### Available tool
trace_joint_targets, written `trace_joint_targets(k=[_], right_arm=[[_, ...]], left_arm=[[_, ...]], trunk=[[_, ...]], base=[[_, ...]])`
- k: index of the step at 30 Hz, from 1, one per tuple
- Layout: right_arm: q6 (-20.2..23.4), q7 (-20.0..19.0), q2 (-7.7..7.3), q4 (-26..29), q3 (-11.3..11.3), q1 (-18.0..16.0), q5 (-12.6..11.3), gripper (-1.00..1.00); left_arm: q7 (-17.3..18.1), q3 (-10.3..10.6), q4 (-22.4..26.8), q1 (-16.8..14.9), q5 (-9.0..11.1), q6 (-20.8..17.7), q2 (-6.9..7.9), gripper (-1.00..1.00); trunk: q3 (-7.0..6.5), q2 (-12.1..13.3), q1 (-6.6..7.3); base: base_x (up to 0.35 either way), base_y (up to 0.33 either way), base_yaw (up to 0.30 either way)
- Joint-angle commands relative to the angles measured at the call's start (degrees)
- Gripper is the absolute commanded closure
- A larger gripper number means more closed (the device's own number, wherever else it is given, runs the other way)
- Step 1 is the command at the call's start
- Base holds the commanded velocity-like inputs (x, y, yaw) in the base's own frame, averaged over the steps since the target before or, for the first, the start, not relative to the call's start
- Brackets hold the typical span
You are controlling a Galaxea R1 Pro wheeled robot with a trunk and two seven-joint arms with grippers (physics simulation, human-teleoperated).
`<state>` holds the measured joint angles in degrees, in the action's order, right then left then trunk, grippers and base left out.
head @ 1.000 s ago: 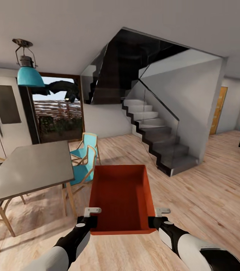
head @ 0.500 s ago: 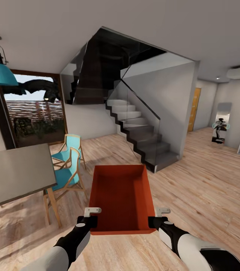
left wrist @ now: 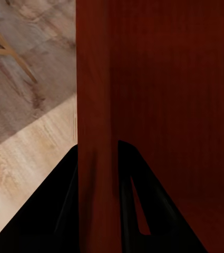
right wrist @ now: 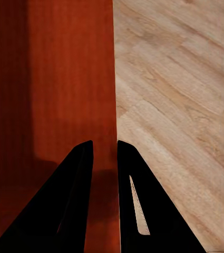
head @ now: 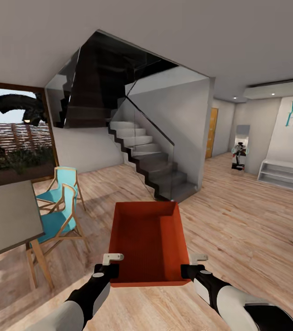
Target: Move the two storage containers from the living room to the garage. In the garage, place one container on the floor and stack the other container on top of it (either order is fine).
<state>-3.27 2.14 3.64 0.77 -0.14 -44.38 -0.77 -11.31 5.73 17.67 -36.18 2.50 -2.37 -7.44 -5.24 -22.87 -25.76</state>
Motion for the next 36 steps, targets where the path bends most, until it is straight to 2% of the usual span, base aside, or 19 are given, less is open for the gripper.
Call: trace_joint_targets(k=[1,36], right_arm=[[-0.15,-0.3,0.05,-0.24,-1.62,0.0,-0.11,1.0],[-0.15,-0.3,0.05,-0.24,-1.62,0.0,-0.11,1.0]], left_arm=[[-3.81,-0.63,0.35,-0.03,-1.0,-0.27,0.05,1.0],[-3.89,-0.63,0.44,-0.03,-1.0,-0.27,-0.04,1.0]], trunk=[[0.02,-0.05,-0.02],[0.02,-0.05,-0.02]], base=[[0.0,0.0,-0.294],[0.0,0.0,-0.294]])
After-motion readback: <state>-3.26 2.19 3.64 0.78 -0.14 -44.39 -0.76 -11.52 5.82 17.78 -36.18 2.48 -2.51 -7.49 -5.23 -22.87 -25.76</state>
